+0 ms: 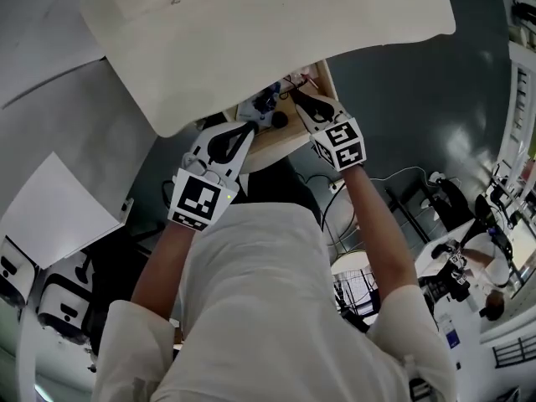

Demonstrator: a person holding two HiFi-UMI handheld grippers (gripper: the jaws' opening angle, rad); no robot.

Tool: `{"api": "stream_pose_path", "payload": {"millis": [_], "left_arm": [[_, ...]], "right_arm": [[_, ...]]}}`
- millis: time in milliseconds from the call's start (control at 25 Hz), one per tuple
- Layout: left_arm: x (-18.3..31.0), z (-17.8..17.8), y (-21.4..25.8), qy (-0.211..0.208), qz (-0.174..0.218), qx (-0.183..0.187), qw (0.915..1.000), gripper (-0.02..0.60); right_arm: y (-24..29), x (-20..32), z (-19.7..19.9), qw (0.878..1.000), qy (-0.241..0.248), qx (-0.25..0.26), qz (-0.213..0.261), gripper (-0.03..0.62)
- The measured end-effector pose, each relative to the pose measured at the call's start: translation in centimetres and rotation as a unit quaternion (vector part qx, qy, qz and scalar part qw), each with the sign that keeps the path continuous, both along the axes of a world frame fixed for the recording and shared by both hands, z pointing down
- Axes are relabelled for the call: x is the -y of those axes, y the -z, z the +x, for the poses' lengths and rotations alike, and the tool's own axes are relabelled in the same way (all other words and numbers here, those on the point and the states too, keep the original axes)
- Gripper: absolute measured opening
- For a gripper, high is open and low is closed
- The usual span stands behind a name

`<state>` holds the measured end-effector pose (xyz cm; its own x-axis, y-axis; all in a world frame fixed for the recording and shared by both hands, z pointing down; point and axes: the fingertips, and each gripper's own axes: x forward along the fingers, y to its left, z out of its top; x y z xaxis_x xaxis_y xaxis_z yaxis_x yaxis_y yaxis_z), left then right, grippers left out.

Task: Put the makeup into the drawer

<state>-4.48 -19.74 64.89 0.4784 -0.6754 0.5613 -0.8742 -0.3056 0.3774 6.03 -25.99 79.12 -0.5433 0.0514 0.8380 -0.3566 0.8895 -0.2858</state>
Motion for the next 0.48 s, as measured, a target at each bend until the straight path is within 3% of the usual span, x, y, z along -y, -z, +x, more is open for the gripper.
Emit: {"api": "stream_pose_path", "payload": {"millis": [480], "left_arm": [[-0.7,0.5,-3.0,0.039,-0.027,-0.002,0.9989,0.025]], "right_arm": [[-6.0,-0.8,-1.0,0.996,0.076,-0.037,-0.029,0.106]]}}
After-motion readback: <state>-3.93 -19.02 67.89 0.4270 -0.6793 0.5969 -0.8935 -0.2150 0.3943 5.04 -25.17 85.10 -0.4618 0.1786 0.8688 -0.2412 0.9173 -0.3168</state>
